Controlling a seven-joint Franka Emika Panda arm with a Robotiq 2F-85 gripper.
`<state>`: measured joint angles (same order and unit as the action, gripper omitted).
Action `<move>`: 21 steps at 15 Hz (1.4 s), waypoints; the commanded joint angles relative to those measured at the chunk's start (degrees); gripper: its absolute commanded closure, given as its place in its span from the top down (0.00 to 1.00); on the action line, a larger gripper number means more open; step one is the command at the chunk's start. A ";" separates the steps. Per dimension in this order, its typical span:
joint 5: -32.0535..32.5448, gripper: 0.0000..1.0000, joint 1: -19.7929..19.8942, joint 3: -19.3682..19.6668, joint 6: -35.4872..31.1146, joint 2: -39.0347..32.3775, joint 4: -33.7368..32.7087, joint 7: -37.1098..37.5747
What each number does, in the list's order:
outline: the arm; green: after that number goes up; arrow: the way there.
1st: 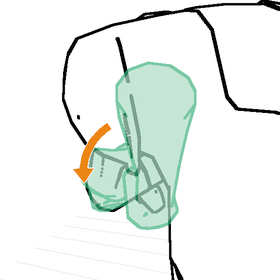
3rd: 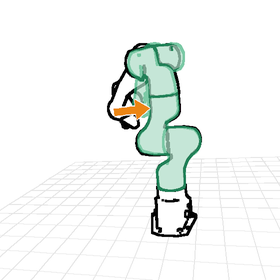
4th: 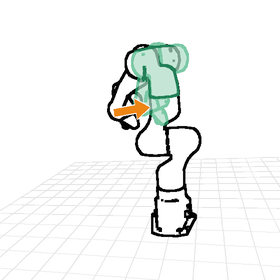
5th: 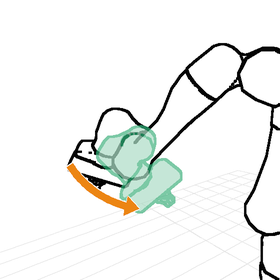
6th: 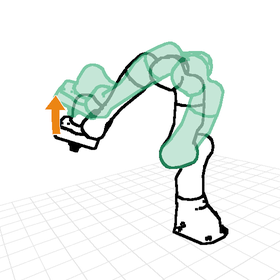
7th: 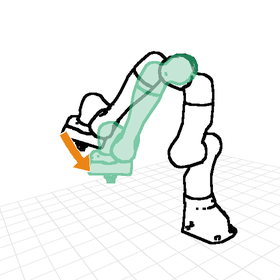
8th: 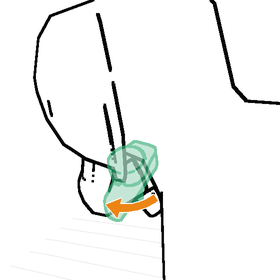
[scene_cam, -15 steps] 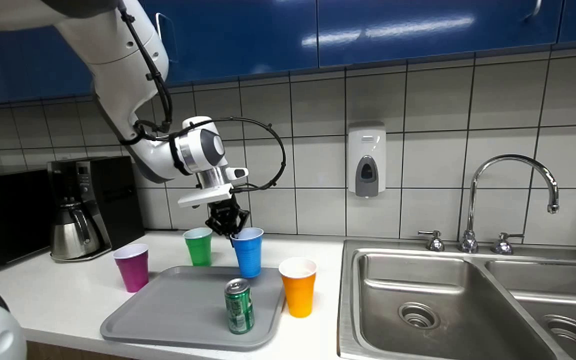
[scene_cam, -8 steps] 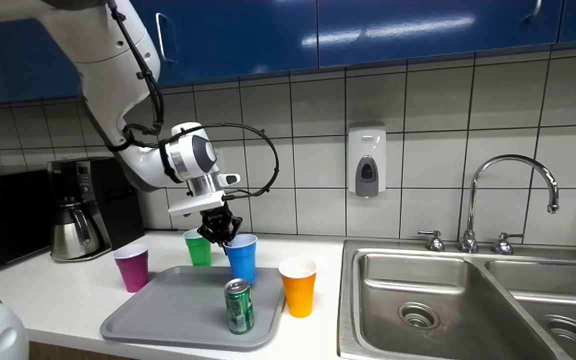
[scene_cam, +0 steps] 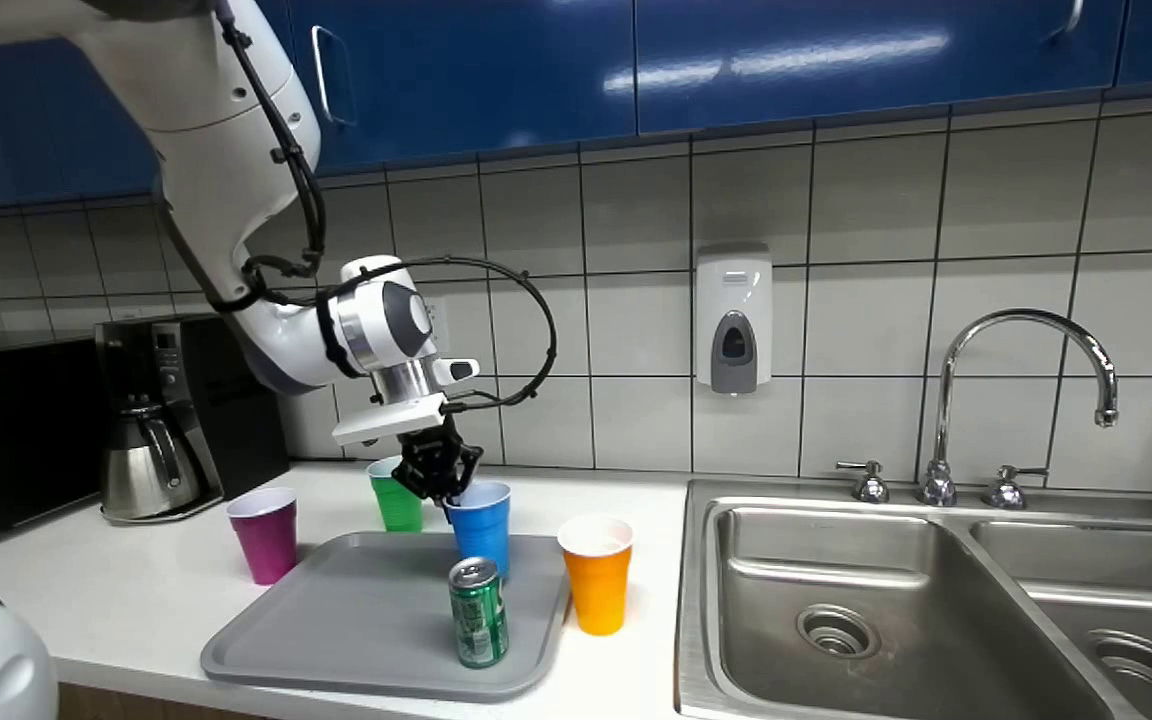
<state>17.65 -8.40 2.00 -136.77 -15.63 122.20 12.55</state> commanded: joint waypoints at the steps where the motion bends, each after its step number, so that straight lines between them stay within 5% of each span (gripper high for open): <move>1: 2.17 0.01 -0.15 -0.06 -0.98 0.82 1.22 2.45; 2: 2.44 0.01 -0.19 -0.01 -0.98 0.81 1.27 2.62; 3: 2.89 0.28 -0.21 0.04 -0.93 0.85 1.32 2.50; 5: 3.16 0.35 -0.20 0.04 -0.56 0.97 1.27 2.65; 13: 2.95 0.95 0.00 -0.17 0.93 2.61 1.40 2.25; 21: 1.58 1.00 0.13 -1.15 1.87 5.66 0.15 2.69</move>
<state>19.43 -8.40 1.86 -136.74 -12.36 122.46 13.69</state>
